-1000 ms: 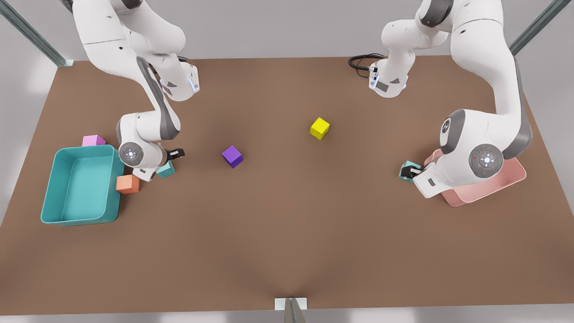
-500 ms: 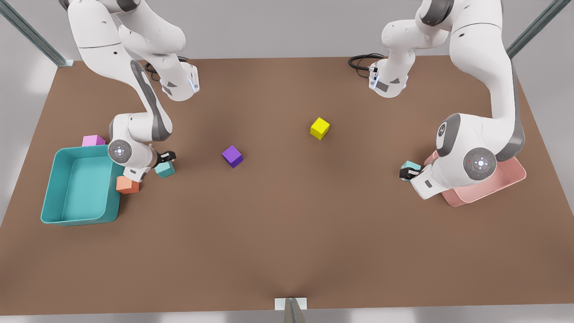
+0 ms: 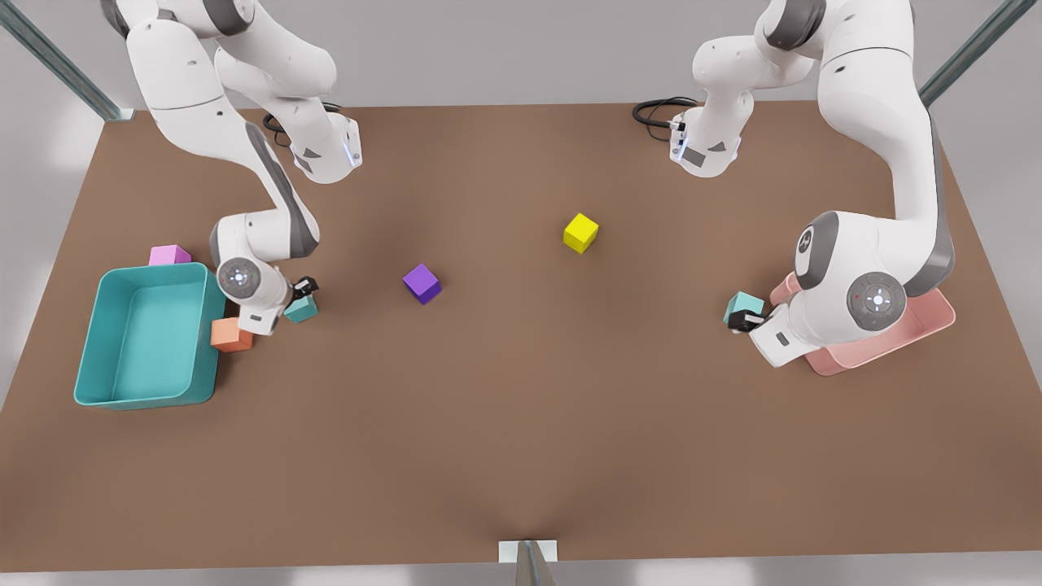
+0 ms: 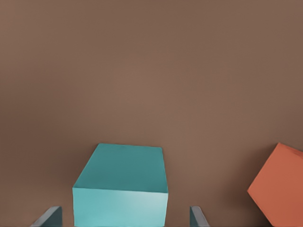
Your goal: Stack the two blue cubes on top of each other
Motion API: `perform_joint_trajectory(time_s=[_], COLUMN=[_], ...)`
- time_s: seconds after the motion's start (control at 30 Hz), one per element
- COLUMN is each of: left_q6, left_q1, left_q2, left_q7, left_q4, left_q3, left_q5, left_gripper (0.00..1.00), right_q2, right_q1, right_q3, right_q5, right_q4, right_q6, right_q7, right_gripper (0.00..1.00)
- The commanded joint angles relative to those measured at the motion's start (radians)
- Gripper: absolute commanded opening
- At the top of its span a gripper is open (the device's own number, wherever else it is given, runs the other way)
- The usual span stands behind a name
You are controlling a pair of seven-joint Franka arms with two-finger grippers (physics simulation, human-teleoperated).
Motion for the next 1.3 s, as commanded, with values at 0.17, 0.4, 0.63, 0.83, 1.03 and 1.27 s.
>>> perform_joint_trajectory(time_s=[0.17,0.4,0.63,0.83,1.03,1.27], left_q6=[0.025,0.201,0.201,0.456,0.602,0.602], left_q1=[0.003,0.115,0.106,0.221,0.244,0.307], left_q2=[0.011,0.095,0.091,-0.116,-0.138,-0.093], left_q7=[-0.003,0.241,0.270,0.448,0.428,0.417], left_q4=[-0.002,-0.097,-0.119,-0.504,-0.639,-0.644], left_q3=[0.001,0.001,-0.003,-0.092,-0.100,-0.099], left_q5=[0.002,0.045,0.048,0.076,0.065,0.065], left_gripper=[1.00,1.00,1.00,1.00,1.00,0.99], right_q2=[0.024,0.060,-0.037,-0.123,0.210,0.667], right_q1=[-0.008,-0.020,-0.018,0.058,0.414,0.557], right_q3=[-0.002,-0.002,-0.007,0.257,0.381,0.323], right_q5=[-0.010,-0.011,-0.011,0.173,0.141,0.052], right_q4=[-0.014,-0.020,-0.008,0.449,0.940,1.223], right_q6=[0.088,0.123,0.001,-0.512,-0.490,-0.185], right_q7=[-0.059,-0.059,-0.105,-0.102,0.094,0.263], right_gripper=[1.00,0.81,0.50,0.46,0.44,0.41])
